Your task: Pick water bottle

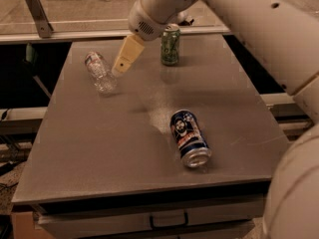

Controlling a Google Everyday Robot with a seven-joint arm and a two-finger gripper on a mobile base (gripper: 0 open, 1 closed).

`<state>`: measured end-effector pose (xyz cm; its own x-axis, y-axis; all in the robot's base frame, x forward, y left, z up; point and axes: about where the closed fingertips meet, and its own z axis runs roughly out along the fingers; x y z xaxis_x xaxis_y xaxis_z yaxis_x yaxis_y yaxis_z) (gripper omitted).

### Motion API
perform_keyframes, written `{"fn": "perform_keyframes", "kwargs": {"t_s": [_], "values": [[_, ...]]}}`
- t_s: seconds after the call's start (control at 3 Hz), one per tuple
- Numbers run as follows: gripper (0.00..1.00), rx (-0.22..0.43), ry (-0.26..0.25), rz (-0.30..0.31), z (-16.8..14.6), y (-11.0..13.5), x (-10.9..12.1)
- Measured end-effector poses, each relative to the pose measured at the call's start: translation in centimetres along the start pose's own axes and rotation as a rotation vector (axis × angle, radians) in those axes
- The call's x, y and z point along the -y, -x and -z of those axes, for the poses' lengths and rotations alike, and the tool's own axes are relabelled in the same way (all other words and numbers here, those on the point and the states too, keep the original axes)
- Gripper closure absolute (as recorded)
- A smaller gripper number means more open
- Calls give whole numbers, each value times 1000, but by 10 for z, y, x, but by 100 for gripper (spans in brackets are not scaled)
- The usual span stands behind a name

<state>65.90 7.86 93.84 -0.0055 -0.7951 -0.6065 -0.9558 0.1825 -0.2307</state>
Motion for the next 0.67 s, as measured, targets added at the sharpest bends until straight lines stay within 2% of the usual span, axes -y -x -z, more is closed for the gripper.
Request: {"fn": "perform_keyframes", "kwargs": {"t_s": [0.33, 0.67], "values": [[0, 41, 4, -49, -52, 29, 2], [0, 69, -16, -151, -94, 38, 7]]}}
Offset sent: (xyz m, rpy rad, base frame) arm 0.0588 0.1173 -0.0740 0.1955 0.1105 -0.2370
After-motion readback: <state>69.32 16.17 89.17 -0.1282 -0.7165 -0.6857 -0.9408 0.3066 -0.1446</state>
